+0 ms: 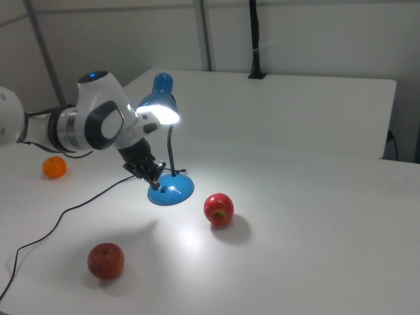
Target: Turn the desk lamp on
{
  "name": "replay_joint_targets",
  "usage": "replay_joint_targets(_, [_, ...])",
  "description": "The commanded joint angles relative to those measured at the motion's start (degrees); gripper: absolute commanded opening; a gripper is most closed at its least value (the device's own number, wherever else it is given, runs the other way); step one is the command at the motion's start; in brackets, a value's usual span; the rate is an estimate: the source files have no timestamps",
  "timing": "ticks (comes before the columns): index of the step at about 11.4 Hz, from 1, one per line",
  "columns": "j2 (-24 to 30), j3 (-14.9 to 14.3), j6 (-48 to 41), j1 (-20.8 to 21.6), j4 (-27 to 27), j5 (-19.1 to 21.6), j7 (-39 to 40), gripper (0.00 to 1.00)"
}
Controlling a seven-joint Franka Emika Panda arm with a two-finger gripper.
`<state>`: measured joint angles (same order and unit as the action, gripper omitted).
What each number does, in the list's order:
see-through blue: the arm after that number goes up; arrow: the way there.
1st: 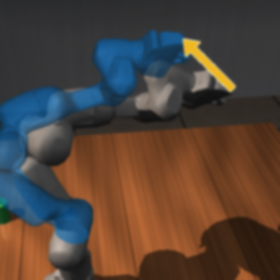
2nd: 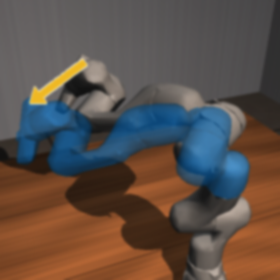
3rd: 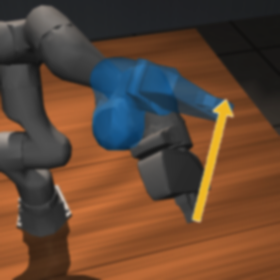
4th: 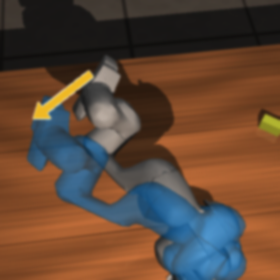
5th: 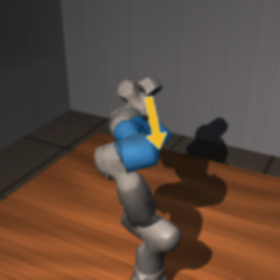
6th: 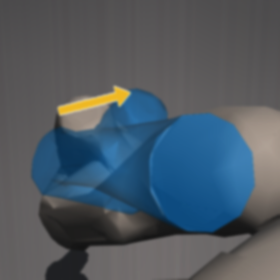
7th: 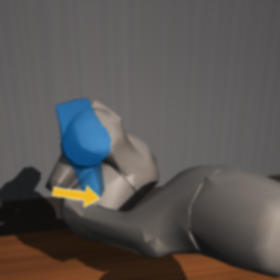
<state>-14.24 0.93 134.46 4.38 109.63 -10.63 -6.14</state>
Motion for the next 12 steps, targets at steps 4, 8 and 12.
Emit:
replay_joint_targets(4, [14.57, 0.04, -22.72, 0.28, 0.76, -0.36, 3.13, 0.00])
replay_joint_targets(8, [17.93, -0.49, -34.84, -0.16, -5.89, 4.73, 5.69, 0.00])
replay_joint_targets(12, [16.97, -1.01, -43.04, -1.22, -14.16, 7.03, 5.70, 0.05])
